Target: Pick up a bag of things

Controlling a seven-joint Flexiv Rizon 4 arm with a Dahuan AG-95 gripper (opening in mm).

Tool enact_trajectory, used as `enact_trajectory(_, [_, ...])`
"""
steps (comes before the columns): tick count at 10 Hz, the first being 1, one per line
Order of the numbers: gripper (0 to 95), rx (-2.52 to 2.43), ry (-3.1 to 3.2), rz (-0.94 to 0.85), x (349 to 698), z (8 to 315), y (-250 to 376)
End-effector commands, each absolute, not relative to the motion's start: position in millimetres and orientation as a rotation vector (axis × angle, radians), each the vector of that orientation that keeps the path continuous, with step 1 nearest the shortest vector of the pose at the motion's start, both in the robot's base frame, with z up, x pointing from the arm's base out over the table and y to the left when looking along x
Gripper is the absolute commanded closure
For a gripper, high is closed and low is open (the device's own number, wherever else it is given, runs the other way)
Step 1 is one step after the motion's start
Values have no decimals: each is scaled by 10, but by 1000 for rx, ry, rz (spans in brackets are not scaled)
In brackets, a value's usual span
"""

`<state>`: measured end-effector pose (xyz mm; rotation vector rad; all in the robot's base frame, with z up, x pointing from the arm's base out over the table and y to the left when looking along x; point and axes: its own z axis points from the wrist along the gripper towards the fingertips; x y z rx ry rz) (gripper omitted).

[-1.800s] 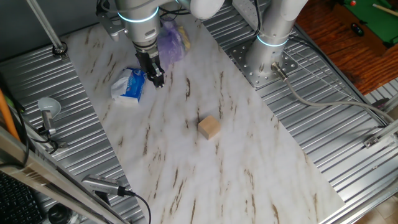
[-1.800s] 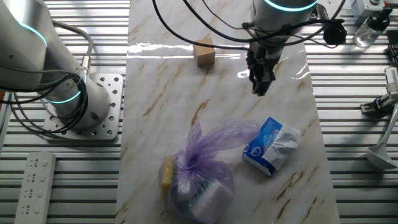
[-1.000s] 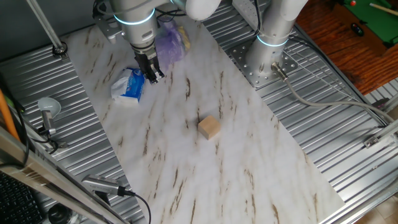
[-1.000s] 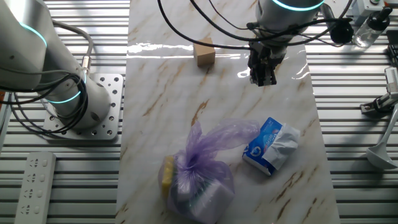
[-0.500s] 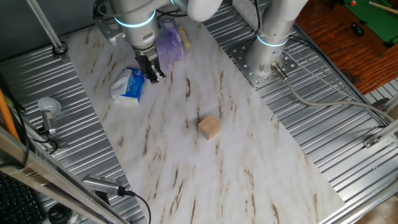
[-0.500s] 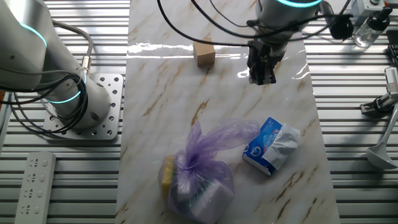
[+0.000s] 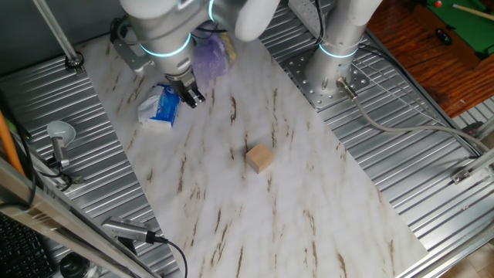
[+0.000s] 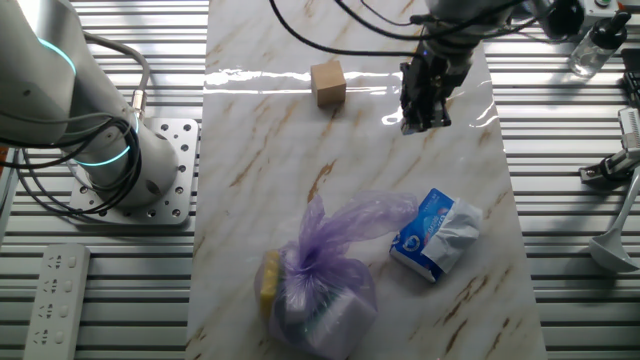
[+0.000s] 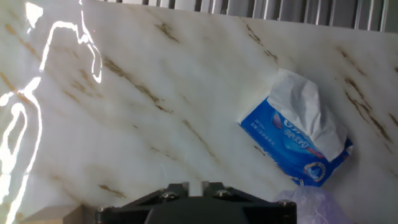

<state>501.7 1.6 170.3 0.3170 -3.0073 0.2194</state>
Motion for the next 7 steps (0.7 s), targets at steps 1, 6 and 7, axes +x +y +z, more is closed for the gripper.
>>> enact_trajectory(1, [950, 286, -3010, 218, 5001, 1706, 4])
enact_trajectory(6, [950, 355, -3022, 205, 5001, 1706, 4])
enact_trajectory(7, [950, 352, -3029, 181, 5001, 1706, 4])
